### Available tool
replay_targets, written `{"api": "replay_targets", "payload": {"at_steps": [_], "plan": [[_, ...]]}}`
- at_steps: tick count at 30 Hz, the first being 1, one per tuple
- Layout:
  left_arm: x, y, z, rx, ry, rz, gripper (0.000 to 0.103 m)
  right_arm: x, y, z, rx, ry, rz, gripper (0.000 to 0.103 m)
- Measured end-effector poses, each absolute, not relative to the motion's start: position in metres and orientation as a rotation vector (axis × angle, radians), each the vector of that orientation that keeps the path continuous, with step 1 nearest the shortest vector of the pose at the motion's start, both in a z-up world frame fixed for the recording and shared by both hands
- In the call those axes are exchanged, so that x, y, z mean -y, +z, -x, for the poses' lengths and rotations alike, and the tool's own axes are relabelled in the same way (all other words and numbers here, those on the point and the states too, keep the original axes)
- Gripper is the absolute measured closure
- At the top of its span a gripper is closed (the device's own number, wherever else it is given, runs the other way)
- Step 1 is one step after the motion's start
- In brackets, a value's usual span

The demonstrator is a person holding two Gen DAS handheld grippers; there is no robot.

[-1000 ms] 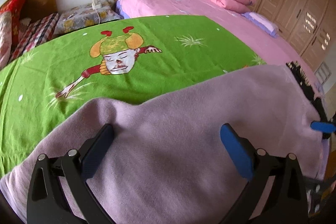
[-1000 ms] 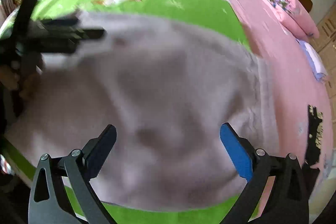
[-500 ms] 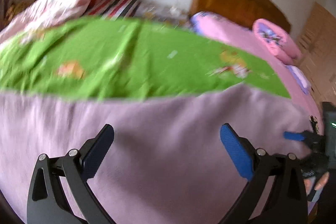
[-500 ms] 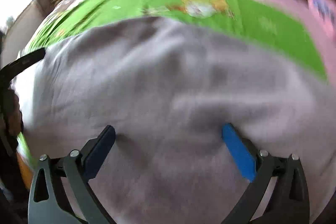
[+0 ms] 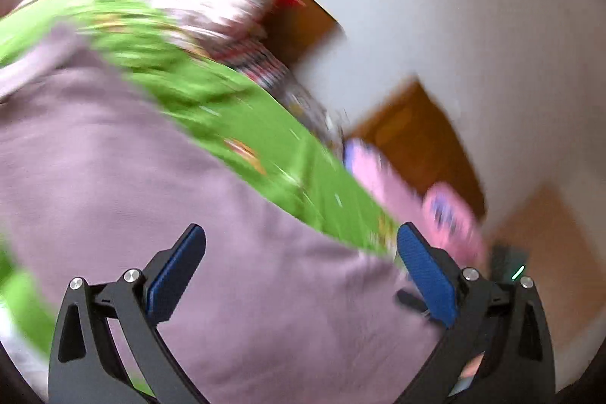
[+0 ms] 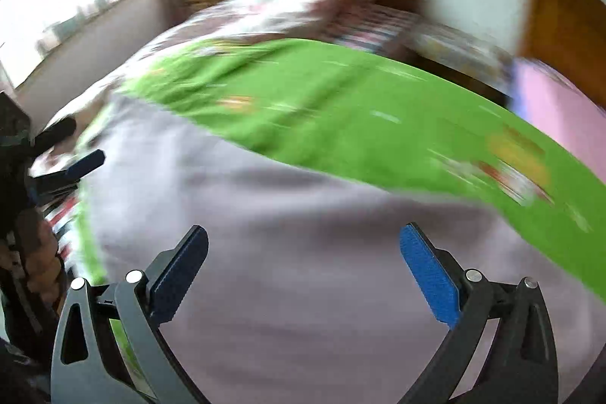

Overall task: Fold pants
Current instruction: 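Grasp the ribbed cuffs with the left tool and lift them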

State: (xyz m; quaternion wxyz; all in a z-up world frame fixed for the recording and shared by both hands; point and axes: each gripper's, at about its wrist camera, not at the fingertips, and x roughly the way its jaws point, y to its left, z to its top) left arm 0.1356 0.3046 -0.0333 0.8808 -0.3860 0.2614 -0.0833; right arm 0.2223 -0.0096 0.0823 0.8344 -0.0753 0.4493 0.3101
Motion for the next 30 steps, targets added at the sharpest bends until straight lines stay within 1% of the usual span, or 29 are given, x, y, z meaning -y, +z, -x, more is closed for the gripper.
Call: {"api": "replay_targets", "payload": {"at_steps": [4, 6, 8, 9, 10, 13, 15, 17, 20, 21, 23, 28, 29, 30], "plan": [[-0.404, -0.05, -0.087, -0.416, -0.05, 1.07, 0.002, -0.069, 0.076, -0.208, -0.914, 0.848, 0.232, 0.005], [-0.436, -0.062, -0.081, -0.401, 0.0, 1.13, 0.003, -0.089, 0.068, -0.19, -0.919, 0.906, 0.243, 0.005], [-0.46, -0.078, -0.084, -0.422, 0.042, 1.176, 0.005, -0.101, 0.056, -0.177, -0.955, 0.944, 0.234, 0.005], [-0.465, -0.082, -0.088, -0.429, 0.036, 1.19, 0.011, -0.104, 0.049, -0.174, -0.971, 0.951, 0.239, 0.005], [-0.469, -0.086, -0.092, -0.434, 0.034, 1.2, 0.013, -0.106, 0.043, -0.173, -0.982, 0.947, 0.253, 0.005], [-0.48, -0.093, -0.105, -0.451, 0.098, 1.176, 0.014, -0.102, 0.022, -0.174, -1.023, 0.921, 0.26, 0.005], [-0.485, -0.1, -0.111, -0.461, 0.089, 1.19, 0.018, -0.099, 0.022, -0.173, -1.008, 0.931, 0.247, 0.005], [-0.488, -0.108, -0.115, -0.49, 0.109, 1.19, 0.02, -0.1, 0.019, -0.177, -1.015, 0.93, 0.236, 0.004], [-0.486, -0.116, -0.129, -0.505, 0.093, 1.19, 0.033, -0.106, 0.016, -0.18, -1.003, 0.927, 0.242, 0.004], [-0.488, -0.117, -0.131, -0.499, 0.084, 1.19, 0.041, -0.108, 0.014, -0.179, -0.999, 0.925, 0.245, 0.004], [-0.491, -0.12, -0.14, -0.497, 0.065, 1.19, 0.047, -0.111, 0.01, -0.179, -0.993, 0.923, 0.247, 0.004], [-0.5, -0.134, -0.152, -0.486, 0.045, 1.215, 0.047, -0.111, 0.009, -0.183, -1.008, 0.93, 0.222, 0.004], [-0.502, -0.133, -0.151, -0.485, 0.045, 1.215, 0.05, -0.113, 0.011, -0.185, -1.019, 0.933, 0.23, 0.004], [-0.501, -0.132, -0.151, -0.492, 0.056, 1.203, 0.058, -0.117, 0.019, -0.188, -1.014, 0.955, 0.225, 0.004]]}}
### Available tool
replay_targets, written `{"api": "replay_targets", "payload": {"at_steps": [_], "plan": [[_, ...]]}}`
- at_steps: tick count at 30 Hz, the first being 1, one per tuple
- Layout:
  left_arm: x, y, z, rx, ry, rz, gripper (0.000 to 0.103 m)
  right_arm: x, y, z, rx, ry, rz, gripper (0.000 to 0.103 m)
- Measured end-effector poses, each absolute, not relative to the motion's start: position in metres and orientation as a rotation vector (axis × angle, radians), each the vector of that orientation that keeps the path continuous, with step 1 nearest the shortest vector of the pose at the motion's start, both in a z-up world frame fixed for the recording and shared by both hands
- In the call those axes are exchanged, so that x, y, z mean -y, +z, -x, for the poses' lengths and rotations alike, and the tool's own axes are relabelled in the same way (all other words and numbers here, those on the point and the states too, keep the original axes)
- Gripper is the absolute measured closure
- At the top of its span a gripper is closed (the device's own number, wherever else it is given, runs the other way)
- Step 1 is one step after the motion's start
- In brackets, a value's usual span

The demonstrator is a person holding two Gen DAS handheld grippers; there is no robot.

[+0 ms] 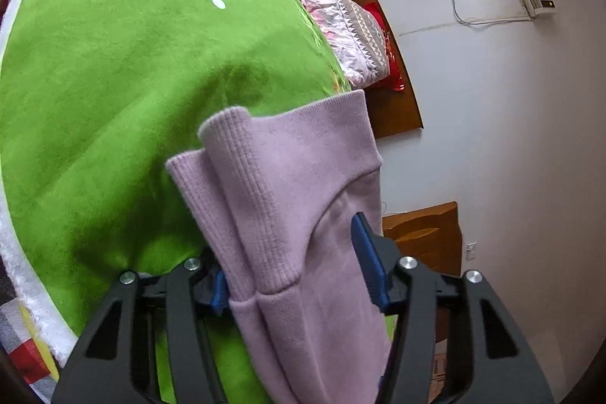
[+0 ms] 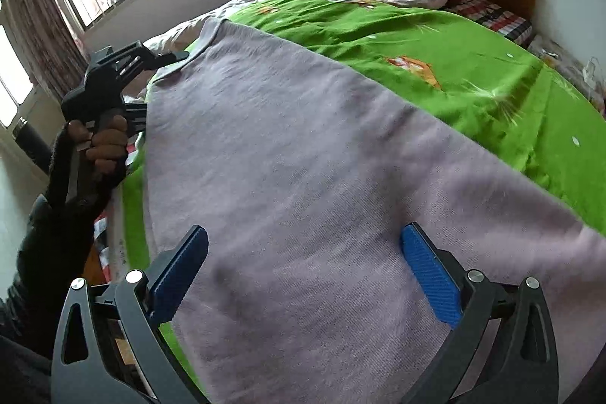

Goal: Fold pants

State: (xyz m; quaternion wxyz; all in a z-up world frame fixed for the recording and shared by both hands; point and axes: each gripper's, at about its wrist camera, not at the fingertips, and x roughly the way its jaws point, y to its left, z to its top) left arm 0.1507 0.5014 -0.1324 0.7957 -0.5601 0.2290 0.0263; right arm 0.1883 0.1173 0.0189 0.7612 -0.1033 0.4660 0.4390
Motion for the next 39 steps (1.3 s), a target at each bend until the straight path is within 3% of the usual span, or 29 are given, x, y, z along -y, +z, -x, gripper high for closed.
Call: {"api": "replay_targets", "payload": {"at_steps": [2, 6, 12, 19, 21, 24, 28, 30, 35, 39], "plan": [[-0.5, -0.134, -0.148, -0.511, 0.086, 1.171, 0.077, -0.124, 0.032, -0.194, -0.971, 0.984, 0.221, 0.004], [-0.502, -0.135, -0.144, -0.49, 0.062, 1.169, 0.083, -0.163, 0.041, -0.213, -0.94, 1.016, 0.323, 0.004], [-0.481, -0.082, -0.141, -0.45, 0.097, 0.997, 0.085, -0.213, 0.0, -0.207, -0.961, 1.075, 0.574, 0.004], [-0.446, -0.033, -0.14, -0.444, 0.117, 0.819, 0.085, -0.225, 0.024, -0.22, -0.978, 1.162, 0.443, 0.005], [-0.439, -0.025, -0.144, -0.44, 0.112, 0.822, 0.085, -0.241, 0.008, -0.221, -1.029, 1.176, 0.515, 0.004], [-0.429, -0.017, -0.145, -0.462, 0.118, 0.776, 0.085, -0.249, 0.0, -0.208, -0.945, 1.18, 0.65, 0.005], [-0.419, -0.004, -0.15, -0.474, 0.122, 0.716, 0.085, -0.233, 0.013, -0.205, -0.964, 1.217, 0.568, 0.004], [-0.413, 0.001, -0.152, -0.472, 0.114, 0.699, 0.085, -0.236, -0.002, -0.194, -0.941, 1.197, 0.675, 0.004], [-0.379, 0.02, -0.155, -0.465, 0.102, 0.601, 0.085, -0.227, 0.003, -0.218, -0.984, 1.154, 0.554, 0.005], [-0.321, 0.051, -0.143, -0.438, 0.056, 0.376, 0.085, -0.155, 0.048, -0.237, -0.91, 0.998, 0.312, 0.005]]}}
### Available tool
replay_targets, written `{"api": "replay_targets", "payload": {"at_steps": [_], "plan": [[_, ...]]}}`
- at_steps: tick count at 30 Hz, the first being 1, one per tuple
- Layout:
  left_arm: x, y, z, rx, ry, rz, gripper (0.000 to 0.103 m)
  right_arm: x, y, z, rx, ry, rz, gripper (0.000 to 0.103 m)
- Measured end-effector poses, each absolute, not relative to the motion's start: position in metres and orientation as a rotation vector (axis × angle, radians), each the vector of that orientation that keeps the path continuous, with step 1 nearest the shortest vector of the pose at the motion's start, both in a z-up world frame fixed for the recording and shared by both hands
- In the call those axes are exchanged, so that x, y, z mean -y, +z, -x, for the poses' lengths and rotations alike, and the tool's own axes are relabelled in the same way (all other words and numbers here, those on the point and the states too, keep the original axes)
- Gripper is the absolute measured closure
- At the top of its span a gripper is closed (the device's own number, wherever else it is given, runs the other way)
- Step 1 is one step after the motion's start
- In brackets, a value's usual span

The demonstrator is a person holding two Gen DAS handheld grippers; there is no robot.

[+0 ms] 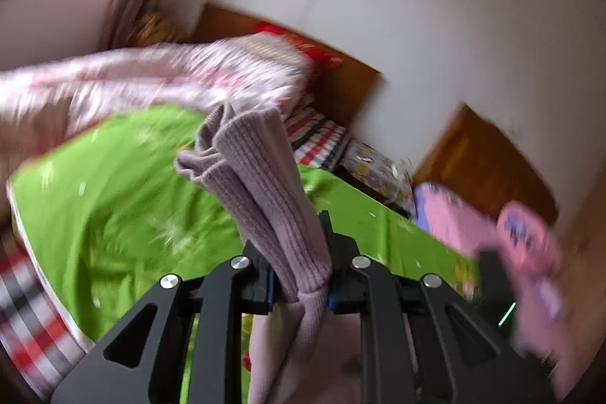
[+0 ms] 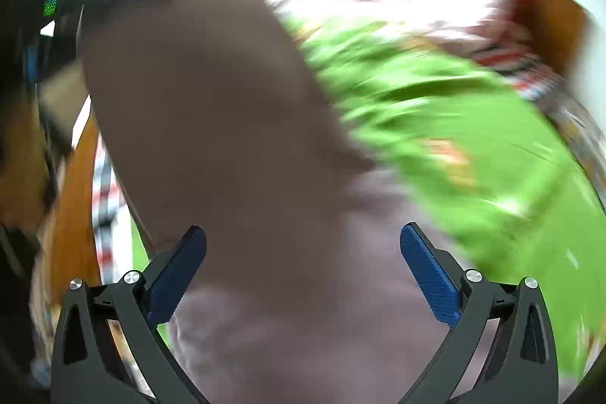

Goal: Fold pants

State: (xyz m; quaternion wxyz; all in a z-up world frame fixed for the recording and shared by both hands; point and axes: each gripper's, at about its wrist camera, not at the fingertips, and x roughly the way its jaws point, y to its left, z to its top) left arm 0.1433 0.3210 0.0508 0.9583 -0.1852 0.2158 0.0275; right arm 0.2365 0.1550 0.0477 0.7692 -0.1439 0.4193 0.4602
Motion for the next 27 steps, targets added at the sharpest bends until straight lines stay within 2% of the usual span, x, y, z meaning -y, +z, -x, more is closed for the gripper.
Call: {"api": "replay_targets", "payload": {"at_steps": [4, 7, 10, 13, 16, 17, 18, 21, 24, 27], "plan": [[-0.226, 0.064, -0.128, -0.404, -0.049, 0.1, 0.085, -0.029, 0.087, -0.249, -0.797, 0.761, -0.057, 0.005], [-0.145, 0.046, -0.119, -0.415, -0.157, -0.08, 0.085, 0.065, 0.094, -0.232, -0.725, 0.613, -0.278, 0.005], [-0.058, -0.008, -0.121, -0.504, -0.251, -0.32, 0.084, 0.124, 0.09, -0.198, -0.688, 0.519, -0.361, 0.005], [-0.007, -0.076, -0.139, -0.708, -0.371, -0.419, 0.077, 0.146, 0.079, -0.178, -0.701, 0.468, -0.338, 0.005], [-0.009, -0.079, -0.133, -0.691, -0.388, -0.398, 0.059, 0.172, 0.071, -0.157, -0.737, 0.457, -0.361, 0.005], [-0.019, -0.072, -0.13, -0.691, -0.417, -0.334, 0.043, 0.178, 0.068, -0.155, -0.752, 0.463, -0.382, 0.005], [-0.033, -0.061, -0.124, -0.667, -0.439, -0.257, 0.032, 0.184, 0.062, -0.153, -0.771, 0.473, -0.412, 0.005], [-0.083, -0.031, -0.094, -0.562, -0.409, -0.066, 0.015, 0.187, 0.047, -0.15, -0.834, 0.547, -0.496, 0.005], [-0.146, -0.015, -0.058, -0.494, -0.334, 0.131, 0.007, 0.171, 0.034, -0.144, -0.904, 0.665, -0.601, 0.005], [-0.192, -0.015, -0.042, -0.511, -0.185, 0.178, 0.007, 0.14, 0.022, -0.14, -1.039, 0.721, -0.621, 0.012]]}}
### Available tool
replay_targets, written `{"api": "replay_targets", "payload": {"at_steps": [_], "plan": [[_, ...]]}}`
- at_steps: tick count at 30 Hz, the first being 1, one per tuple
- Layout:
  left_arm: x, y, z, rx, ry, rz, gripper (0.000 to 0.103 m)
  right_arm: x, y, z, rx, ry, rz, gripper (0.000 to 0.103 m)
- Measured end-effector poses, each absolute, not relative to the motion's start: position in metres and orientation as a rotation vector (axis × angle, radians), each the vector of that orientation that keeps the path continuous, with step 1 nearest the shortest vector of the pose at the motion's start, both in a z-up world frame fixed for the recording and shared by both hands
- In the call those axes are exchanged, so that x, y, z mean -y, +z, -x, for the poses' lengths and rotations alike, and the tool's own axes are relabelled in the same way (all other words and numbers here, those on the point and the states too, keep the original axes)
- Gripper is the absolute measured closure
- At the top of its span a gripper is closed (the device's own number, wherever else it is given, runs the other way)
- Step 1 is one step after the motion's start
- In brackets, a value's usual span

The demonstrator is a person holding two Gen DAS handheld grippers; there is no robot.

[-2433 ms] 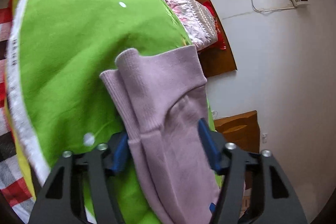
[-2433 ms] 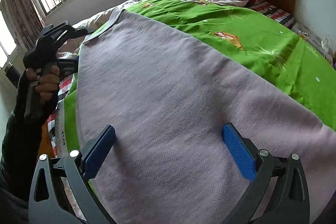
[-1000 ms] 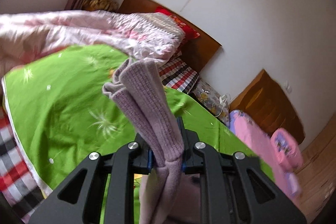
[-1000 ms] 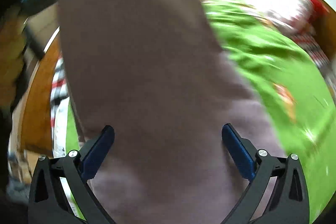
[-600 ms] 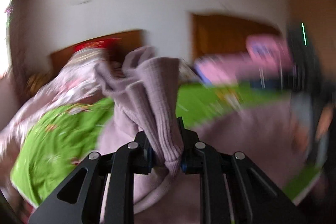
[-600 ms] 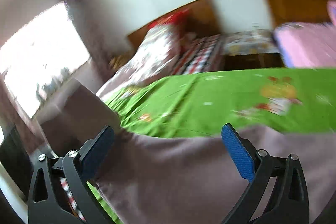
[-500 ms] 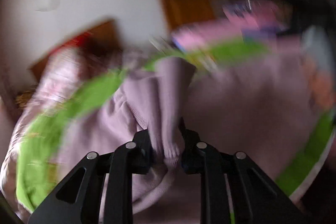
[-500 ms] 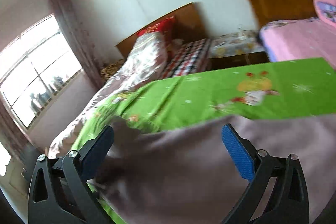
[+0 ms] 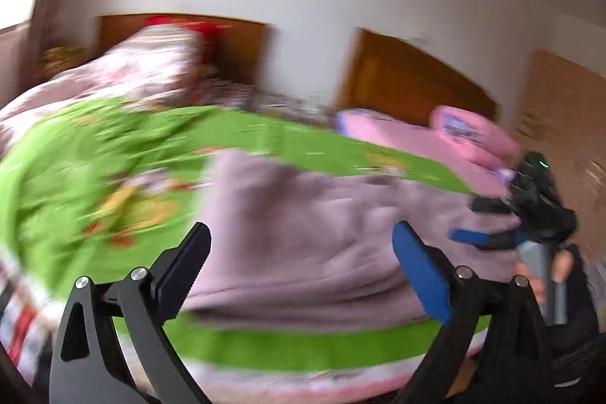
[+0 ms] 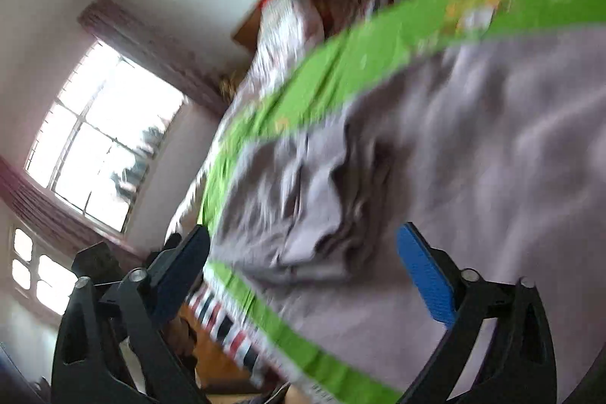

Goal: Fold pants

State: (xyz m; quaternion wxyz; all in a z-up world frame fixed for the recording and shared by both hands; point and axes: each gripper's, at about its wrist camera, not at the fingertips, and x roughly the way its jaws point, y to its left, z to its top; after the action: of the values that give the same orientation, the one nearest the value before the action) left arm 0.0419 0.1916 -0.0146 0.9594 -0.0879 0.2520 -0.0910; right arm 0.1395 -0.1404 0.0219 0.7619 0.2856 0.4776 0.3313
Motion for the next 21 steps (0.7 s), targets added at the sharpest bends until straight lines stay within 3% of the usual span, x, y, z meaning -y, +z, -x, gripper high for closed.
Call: {"api": "replay_targets", "payload": {"at_steps": [2, 5, 15, 19, 21], "plan": [[-0.215, -0.017, -0.034, -0.526, -0.091, 0.18, 0.007, 0.122, 0.012, -0.136, -1.127, 0.732, -0.578, 0.024], [-0.243, -0.019, -0.023, -0.524, -0.031, 0.223, 0.007, 0.099, -0.003, -0.126, -1.217, 0.729, -0.519, 0.025], [-0.253, -0.034, -0.019, -0.524, -0.058, 0.272, 0.007, 0.064, -0.013, -0.146, -1.131, 0.645, -0.634, 0.034], [-0.252, -0.039, -0.014, -0.528, -0.048, 0.232, 0.006, 0.066, -0.013, -0.141, -1.092, 0.622, -0.653, 0.033], [-0.257, -0.042, -0.014, -0.534, -0.045, 0.244, 0.006, 0.068, -0.012, -0.139, -1.087, 0.625, -0.638, 0.026]]}}
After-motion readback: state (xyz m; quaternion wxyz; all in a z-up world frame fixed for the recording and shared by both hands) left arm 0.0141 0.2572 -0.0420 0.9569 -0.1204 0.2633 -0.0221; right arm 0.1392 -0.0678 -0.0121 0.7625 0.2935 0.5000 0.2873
